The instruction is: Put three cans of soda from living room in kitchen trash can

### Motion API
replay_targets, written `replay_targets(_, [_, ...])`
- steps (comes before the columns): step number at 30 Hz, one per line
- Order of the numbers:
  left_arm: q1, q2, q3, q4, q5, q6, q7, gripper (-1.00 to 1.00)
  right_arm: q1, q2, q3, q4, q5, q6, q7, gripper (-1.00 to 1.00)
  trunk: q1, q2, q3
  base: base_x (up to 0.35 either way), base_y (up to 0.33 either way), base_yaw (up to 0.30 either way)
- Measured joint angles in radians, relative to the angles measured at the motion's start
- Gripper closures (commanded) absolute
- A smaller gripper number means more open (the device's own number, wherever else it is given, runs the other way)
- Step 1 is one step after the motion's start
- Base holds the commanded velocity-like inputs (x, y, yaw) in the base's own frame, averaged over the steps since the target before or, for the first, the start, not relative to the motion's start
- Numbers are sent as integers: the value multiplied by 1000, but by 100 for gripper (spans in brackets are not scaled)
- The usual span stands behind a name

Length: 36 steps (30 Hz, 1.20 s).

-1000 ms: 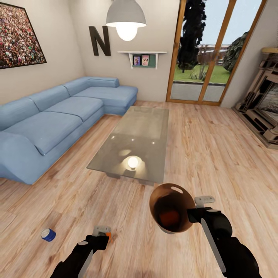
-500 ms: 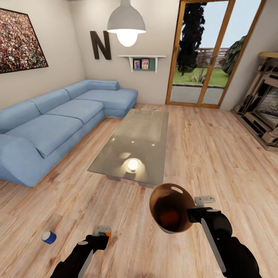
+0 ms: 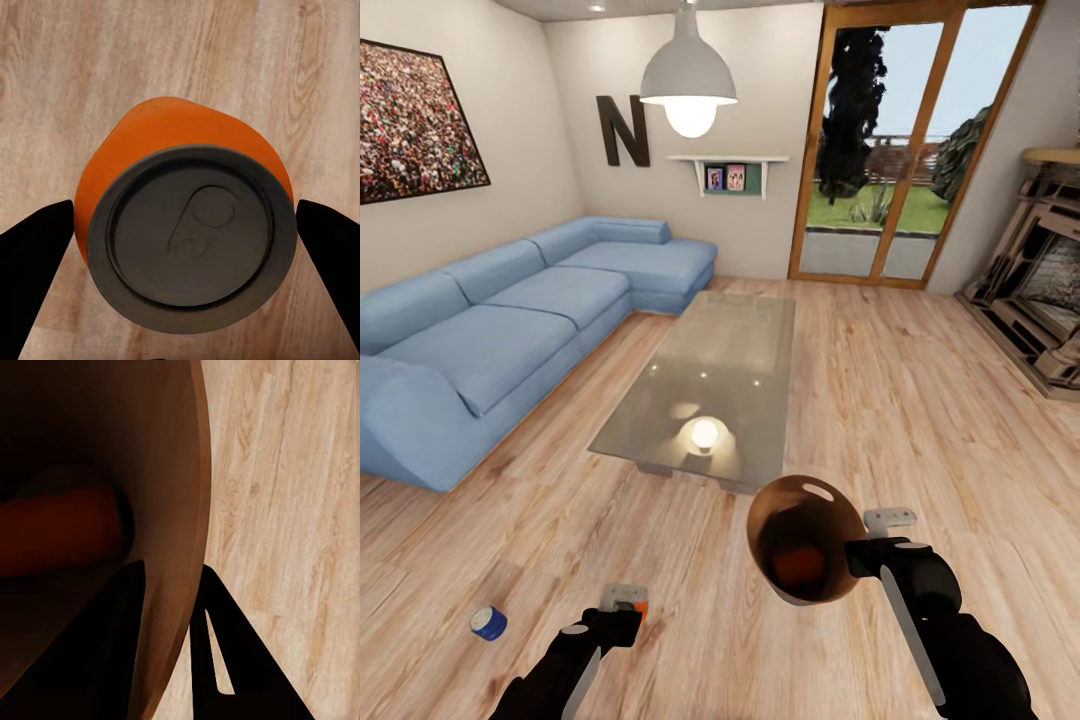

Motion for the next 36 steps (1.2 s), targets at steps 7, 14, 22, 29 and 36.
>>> replay_targets(7, [0,0,0,0,0,0,0,100,0,0,0,0,0,0,0,100,-27,49,25,0,0,0])
replay_targets(14, [0,-1,0,1,1,0,0,100,0,0,0,0,-1,0,0,100,-54,98,57,0,0,0])
replay_targets(22, [0,-1,0,1,1,0,0,100,0,0,0,0,-1,0,0,100,-84,154,95,0,0,0])
replay_targets(29, [0,-1,0,1,1,0,0,100,0,0,0,0,-1,0,0,100,-111,203,128,0,0,0])
replay_targets(36, [0,-1,1,0,0,0,0,100,0,0,0,0,-2,0,0,100,-130,238,154,0,0,0])
